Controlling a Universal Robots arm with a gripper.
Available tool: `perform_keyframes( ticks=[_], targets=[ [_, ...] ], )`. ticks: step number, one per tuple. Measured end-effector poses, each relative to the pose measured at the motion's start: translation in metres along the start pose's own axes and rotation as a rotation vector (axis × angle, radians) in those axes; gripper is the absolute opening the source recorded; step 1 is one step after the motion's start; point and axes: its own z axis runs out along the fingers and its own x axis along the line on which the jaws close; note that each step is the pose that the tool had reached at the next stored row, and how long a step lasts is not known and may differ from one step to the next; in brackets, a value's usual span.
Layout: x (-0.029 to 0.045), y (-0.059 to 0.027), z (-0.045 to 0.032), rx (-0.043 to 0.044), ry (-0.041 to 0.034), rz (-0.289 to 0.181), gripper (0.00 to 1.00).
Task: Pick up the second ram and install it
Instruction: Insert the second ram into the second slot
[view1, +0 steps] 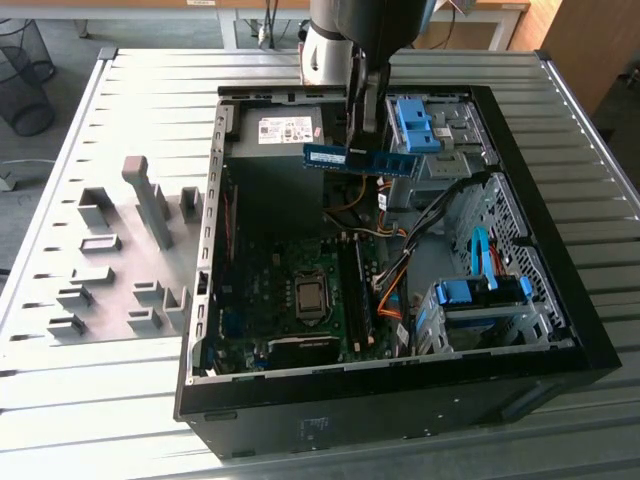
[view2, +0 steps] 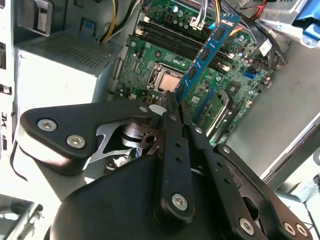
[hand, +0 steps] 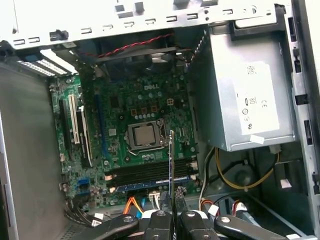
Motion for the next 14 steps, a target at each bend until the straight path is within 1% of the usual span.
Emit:
perform_keyframes(
  ticks=[5, 14],
  targets=[
    [0.0000, 0.0000, 0.0008, 0.0011, -0.0009, 0.042, 0.14],
    [0.0001, 0.0000, 0.0024, 0.0041, -0.0034, 0.158, 0.14]
  ],
)
